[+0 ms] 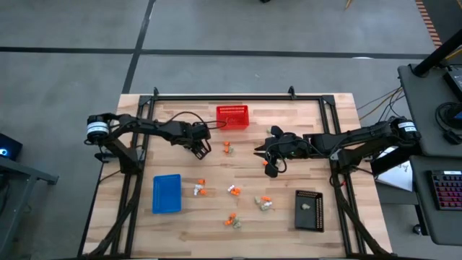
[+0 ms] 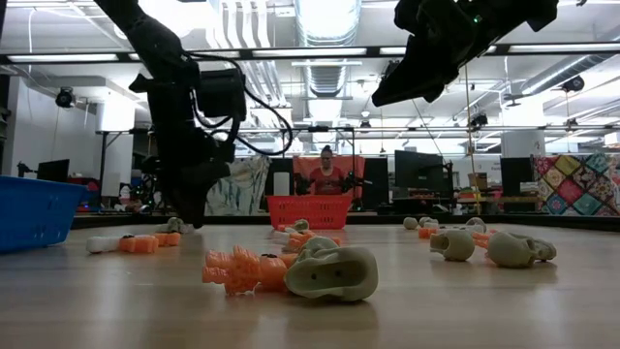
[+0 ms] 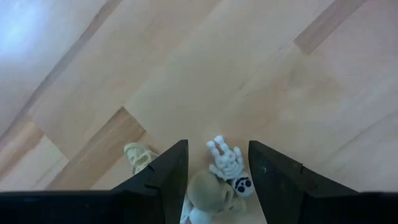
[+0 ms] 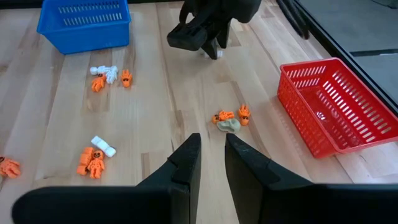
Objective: Sort Halloween decoration
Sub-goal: Put the white skeleton toy into the blue bin
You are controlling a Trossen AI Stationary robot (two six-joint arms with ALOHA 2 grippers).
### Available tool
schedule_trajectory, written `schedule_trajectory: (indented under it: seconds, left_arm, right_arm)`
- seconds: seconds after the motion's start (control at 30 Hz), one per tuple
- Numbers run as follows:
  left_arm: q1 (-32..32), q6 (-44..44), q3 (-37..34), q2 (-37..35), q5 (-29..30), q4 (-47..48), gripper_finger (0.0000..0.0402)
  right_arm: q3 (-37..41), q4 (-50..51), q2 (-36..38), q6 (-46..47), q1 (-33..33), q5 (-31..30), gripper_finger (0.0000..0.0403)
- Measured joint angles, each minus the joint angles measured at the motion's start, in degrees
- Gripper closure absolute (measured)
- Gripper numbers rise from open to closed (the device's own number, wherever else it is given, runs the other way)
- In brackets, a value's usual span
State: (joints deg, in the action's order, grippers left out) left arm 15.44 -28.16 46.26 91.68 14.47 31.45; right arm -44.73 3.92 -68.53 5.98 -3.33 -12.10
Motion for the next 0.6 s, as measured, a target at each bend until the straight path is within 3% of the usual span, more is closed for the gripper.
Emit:
schedule_trajectory:
  seconds: [0.33,0.6]
  left_arm:
    - [-0.48,-0.71,-1.84,-0.02,0.23,-2.16,0.0257]
    - [-0.82,-0.02,-1.92,-0.02,-0.02,-3.26,0.033]
  right_arm:
    - [0.0,0.0,0.0,0.0,0.0,0.0,0.0339]
    - [0.0,0.0,0.0,0.0,0.0,0.0,0.0339]
